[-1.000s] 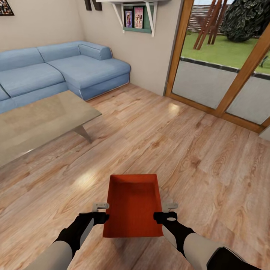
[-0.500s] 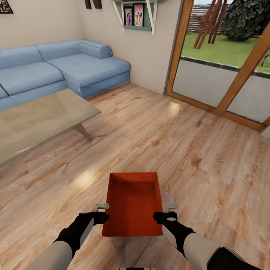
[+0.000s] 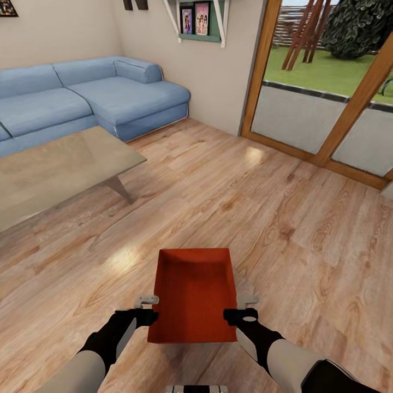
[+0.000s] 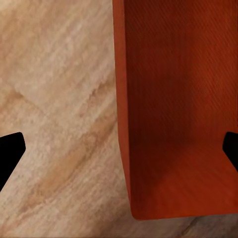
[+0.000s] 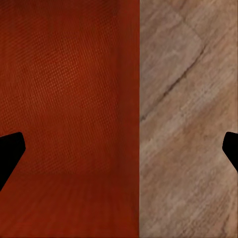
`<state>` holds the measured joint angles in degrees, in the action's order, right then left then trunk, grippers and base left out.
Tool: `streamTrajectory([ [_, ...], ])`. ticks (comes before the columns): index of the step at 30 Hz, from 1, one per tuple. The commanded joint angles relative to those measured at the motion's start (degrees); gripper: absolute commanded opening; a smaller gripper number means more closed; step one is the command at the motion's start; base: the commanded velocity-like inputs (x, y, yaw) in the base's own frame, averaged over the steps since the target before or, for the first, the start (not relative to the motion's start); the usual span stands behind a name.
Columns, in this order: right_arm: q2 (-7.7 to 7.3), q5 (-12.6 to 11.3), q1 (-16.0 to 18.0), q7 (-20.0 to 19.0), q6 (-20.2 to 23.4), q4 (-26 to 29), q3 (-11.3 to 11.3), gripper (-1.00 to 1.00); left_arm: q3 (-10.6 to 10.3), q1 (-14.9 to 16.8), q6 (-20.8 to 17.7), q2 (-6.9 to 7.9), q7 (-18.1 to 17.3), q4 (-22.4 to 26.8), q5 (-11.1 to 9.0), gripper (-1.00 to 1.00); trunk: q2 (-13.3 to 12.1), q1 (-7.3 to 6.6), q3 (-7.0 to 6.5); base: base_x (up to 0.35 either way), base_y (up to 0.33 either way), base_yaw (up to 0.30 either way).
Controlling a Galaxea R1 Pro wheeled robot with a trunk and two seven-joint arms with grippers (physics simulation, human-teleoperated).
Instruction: Move the two storage containers from the living room to the garage. In the garage, place one container on the floor and stack the other container on top of it (either order is fine).
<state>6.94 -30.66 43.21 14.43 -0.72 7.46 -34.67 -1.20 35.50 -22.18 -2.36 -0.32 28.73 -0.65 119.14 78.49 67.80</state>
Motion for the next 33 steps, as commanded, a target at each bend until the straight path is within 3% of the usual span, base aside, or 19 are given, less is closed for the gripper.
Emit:
streamTrajectory([
  [1, 0.0, -0.5, 0.0, 0.3, -0.1, 0.0, -0.5, 1.0, -0.1, 0.0, -0.3, 0.01, 0.0, 0.1, -0.1, 1.0, 0.4, 0.22, 0.22, 0.0, 0.0, 0.0],
  [4, 0.0, -0.5, 0.0, 0.3, -0.1, 0.0, -0.5, 1.0, -0.1, 0.0, -0.3, 0.0, 0.0, 0.1, -0.1, 1.0, 1.6, 0.88, 0.76, 0.0, 0.0, 0.0],
  [12, 0.0, -0.5, 0.0, 0.3, -0.1, 0.0, -0.5, 1.0, -0.1, 0.0, -0.3, 0.04, 0.0, 0.1, -0.1, 1.0, 1.6, 0.88, 0.76, 0.0, 0.0, 0.0],
  [29, -0.08, -0.5, 0.0, 0.3, -0.1, 0.0, -0.5, 1.0, -0.1, 0.0, -0.3, 0.06, 0.0, 0.1, -0.1, 1.0, 8.5, 4.61, 3.81, 0.0, 0.0, 0.0],
  [33, -0.26, -0.5, 0.0, 0.3, -0.1, 0.0, -0.5, 1.0, -0.1, 0.0, -0.3, 0.07, 0.0, 0.1, -0.1, 1.0, 8.5, 4.61, 3.81, 0.0, 0.0, 0.0],
])
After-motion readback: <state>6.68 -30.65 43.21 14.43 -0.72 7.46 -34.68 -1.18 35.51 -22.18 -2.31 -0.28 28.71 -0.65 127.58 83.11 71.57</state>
